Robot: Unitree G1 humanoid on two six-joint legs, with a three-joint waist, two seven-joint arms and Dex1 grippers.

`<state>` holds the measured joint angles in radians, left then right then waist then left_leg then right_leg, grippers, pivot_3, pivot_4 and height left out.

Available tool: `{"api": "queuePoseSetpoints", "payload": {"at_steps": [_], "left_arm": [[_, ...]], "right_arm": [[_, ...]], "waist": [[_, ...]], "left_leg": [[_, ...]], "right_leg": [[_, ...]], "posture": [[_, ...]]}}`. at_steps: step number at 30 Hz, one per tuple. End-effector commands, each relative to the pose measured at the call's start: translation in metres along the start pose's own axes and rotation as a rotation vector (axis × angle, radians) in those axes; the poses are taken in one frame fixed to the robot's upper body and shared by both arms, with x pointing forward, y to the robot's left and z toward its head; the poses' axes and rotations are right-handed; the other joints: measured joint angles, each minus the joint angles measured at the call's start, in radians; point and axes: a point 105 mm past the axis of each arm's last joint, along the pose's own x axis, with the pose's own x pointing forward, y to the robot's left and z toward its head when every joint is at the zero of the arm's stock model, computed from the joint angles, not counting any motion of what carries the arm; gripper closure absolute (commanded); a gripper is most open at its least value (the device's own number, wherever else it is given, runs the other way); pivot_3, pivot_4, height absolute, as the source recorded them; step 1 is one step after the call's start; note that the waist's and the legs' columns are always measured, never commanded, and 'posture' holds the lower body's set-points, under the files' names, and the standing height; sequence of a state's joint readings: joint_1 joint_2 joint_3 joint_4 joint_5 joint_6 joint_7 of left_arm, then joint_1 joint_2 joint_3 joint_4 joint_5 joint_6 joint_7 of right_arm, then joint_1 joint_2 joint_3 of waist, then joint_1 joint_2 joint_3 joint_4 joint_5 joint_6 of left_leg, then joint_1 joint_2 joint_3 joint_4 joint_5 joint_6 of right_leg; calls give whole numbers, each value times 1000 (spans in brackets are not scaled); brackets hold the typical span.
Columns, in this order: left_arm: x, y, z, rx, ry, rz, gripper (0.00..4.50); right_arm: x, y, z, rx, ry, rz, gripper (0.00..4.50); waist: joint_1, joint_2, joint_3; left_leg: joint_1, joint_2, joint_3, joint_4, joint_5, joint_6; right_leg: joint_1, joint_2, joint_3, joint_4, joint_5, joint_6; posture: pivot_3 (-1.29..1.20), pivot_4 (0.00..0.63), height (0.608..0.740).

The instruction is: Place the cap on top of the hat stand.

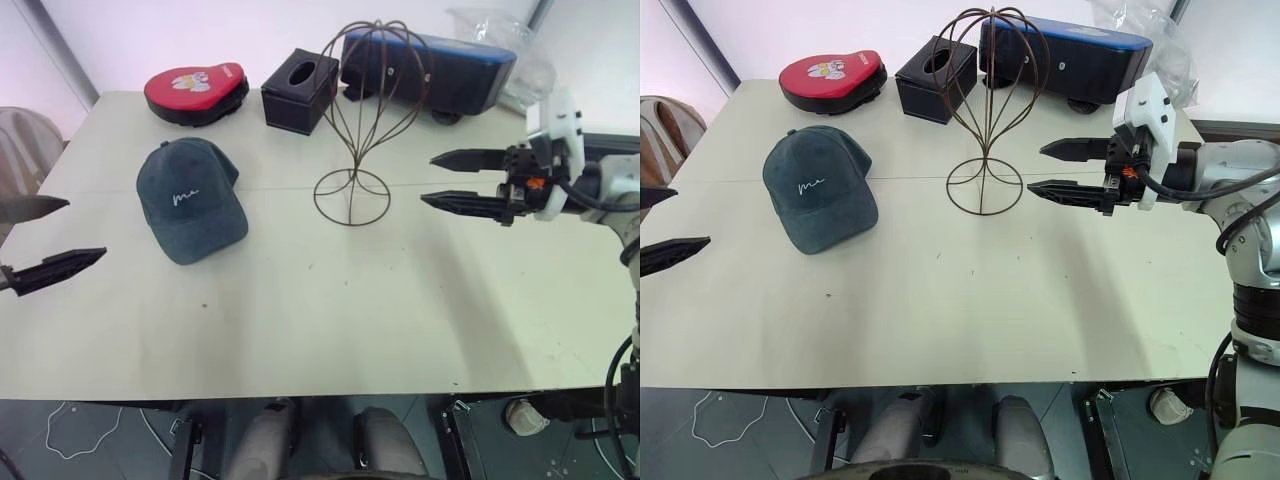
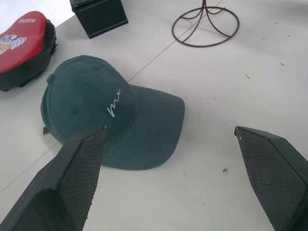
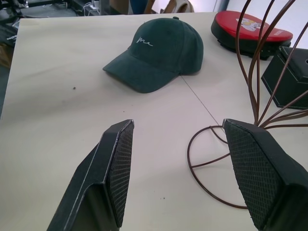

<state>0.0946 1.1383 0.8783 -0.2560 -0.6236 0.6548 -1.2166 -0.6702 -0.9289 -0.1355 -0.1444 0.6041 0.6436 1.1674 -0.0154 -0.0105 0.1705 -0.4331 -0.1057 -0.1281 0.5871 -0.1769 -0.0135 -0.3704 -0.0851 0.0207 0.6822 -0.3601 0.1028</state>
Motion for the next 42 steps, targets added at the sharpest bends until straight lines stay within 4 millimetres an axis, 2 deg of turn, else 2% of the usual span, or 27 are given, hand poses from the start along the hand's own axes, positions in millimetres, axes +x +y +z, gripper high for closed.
{"api": "queuePoseSetpoints", "payload": {"at_steps": [1,9,29,36,42], "left_arm": [[-2,2,13,33,-36,9,0],[0,2,17,30,-64,3,0],[11,-4,15,29,-81,5,0],[39,-8,4,157,-56,96,0],[69,-24,-23,349,32,138,0]], "right_arm": [[-6,-2,12,-44,-23,-13,1508],[-7,-2,9,-42,-15,-16,1508],[-4,-2,7,-47,-15,-31,1508],[2,-10,8,-62,-44,-99,1508],[18,1,12,-21,-105,-93,1508]], "waist": [[0,0,0],[0,0,0],[0,0,0],[1,0,0],[0,0,0]], "left_leg": [[0,0,0,0,0,0],[0,0,0,0,0,0],[0,0,0,0,0,0],[-1,0,1,1,0,0],[-2,0,1,2,0,0]], "right_leg": [[0,0,0,0,0,0],[0,0,0,0,0,0],[0,0,0,0,0,0],[0,0,0,0,0,0],[2,0,1,1,0,1]], "posture": [[0,150,740],[0,150,740],[0,150,740],[0,150,740],[0,150,740]]}}
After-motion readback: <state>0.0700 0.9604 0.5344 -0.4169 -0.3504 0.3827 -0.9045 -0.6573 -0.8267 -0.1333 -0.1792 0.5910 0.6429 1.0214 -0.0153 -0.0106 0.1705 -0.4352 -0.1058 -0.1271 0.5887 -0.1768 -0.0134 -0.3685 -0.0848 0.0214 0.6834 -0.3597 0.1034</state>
